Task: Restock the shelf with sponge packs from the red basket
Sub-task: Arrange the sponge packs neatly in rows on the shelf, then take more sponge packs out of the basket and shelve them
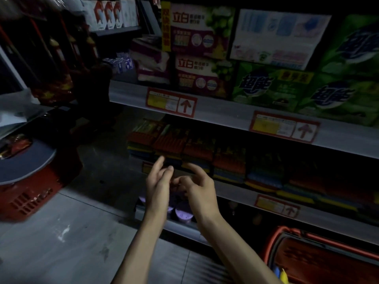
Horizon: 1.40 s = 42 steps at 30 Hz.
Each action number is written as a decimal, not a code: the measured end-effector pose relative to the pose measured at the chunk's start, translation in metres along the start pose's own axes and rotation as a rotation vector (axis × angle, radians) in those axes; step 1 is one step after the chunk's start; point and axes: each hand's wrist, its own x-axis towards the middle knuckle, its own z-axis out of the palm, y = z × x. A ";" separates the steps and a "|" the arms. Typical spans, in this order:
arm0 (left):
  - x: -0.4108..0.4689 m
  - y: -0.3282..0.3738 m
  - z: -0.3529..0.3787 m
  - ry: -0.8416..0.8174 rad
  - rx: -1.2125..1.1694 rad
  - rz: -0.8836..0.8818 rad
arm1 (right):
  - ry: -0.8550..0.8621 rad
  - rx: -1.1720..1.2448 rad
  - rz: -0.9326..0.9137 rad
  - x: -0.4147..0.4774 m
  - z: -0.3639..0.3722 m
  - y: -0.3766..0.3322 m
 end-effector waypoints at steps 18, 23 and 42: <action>-0.162 0.045 0.042 -0.336 0.231 0.214 | 0.093 -0.411 -0.335 -0.111 -0.147 -0.043; -0.214 0.047 0.055 -0.441 0.338 0.308 | 0.127 -0.537 -0.374 -0.173 -0.222 -0.048; -0.313 0.039 0.159 -1.088 1.194 0.775 | 0.201 -1.071 -0.006 -0.280 -0.436 -0.045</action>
